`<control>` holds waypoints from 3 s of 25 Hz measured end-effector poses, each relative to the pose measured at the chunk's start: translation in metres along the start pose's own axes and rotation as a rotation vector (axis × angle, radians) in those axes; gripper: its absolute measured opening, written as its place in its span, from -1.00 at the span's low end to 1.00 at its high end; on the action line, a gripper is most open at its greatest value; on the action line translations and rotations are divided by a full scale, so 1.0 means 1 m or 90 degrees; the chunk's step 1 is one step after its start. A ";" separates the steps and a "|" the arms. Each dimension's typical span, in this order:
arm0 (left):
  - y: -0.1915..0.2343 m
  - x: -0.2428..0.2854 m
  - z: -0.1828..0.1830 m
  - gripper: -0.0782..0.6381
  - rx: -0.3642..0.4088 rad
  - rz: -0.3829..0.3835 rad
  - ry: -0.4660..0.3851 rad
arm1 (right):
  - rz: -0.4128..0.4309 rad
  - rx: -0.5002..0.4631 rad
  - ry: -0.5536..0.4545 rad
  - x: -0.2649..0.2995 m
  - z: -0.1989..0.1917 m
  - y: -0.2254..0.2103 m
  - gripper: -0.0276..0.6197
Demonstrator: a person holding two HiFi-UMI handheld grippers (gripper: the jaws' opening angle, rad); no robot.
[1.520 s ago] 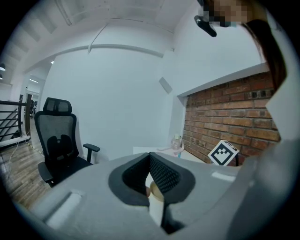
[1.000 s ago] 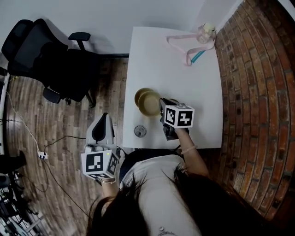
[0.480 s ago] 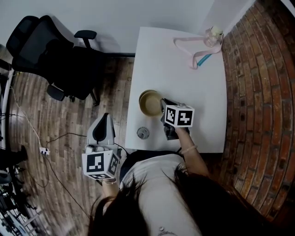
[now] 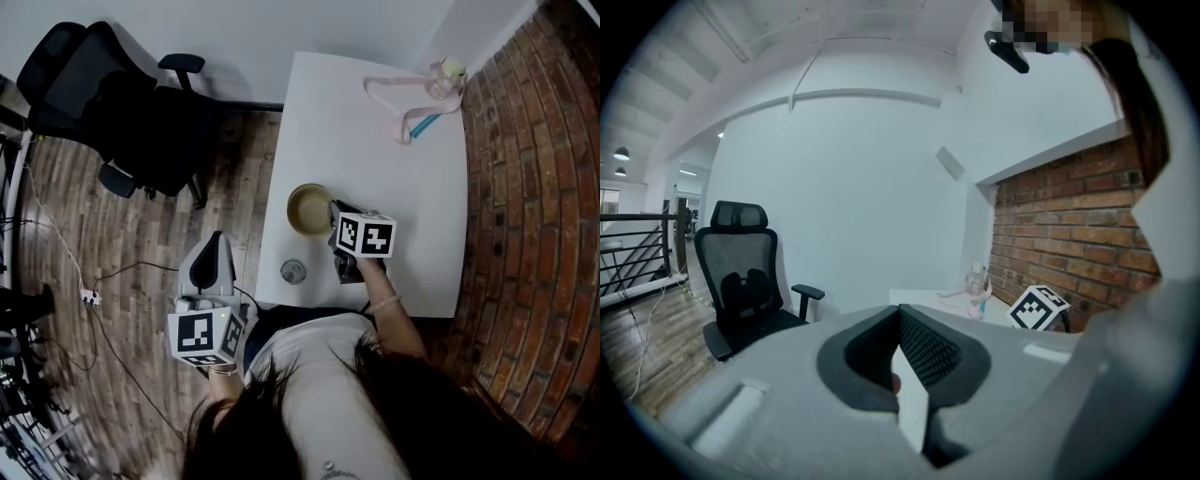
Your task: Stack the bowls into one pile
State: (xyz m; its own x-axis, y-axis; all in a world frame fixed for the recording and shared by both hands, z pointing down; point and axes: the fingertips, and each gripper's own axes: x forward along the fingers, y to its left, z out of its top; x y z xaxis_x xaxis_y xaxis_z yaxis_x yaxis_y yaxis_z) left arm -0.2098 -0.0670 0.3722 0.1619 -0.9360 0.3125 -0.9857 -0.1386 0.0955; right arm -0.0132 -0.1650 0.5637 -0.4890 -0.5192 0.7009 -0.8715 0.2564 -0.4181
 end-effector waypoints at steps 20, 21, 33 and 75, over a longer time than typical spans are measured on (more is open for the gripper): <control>0.008 0.003 -0.009 -0.79 -0.016 0.025 0.023 | -0.012 0.018 0.021 0.019 0.000 -0.007 -0.80; 0.009 0.004 -0.009 -0.79 -0.017 0.025 0.024 | -0.013 0.018 0.022 0.019 0.000 -0.007 -0.80; 0.007 0.010 -0.009 -0.79 -0.015 0.014 0.026 | -0.024 0.027 0.017 0.018 0.002 -0.015 -0.82; -0.043 -0.003 0.000 -0.79 0.005 -0.147 -0.015 | -0.118 0.061 -0.063 -0.066 -0.028 -0.026 -0.89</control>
State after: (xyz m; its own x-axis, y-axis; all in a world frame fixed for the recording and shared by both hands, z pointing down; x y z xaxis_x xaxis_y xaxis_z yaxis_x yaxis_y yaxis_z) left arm -0.1680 -0.0580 0.3671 0.3822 -0.8862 0.2618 -0.9230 -0.3526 0.1540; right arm 0.0410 -0.1147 0.5445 -0.3106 -0.6295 0.7122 -0.9363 0.0735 -0.3434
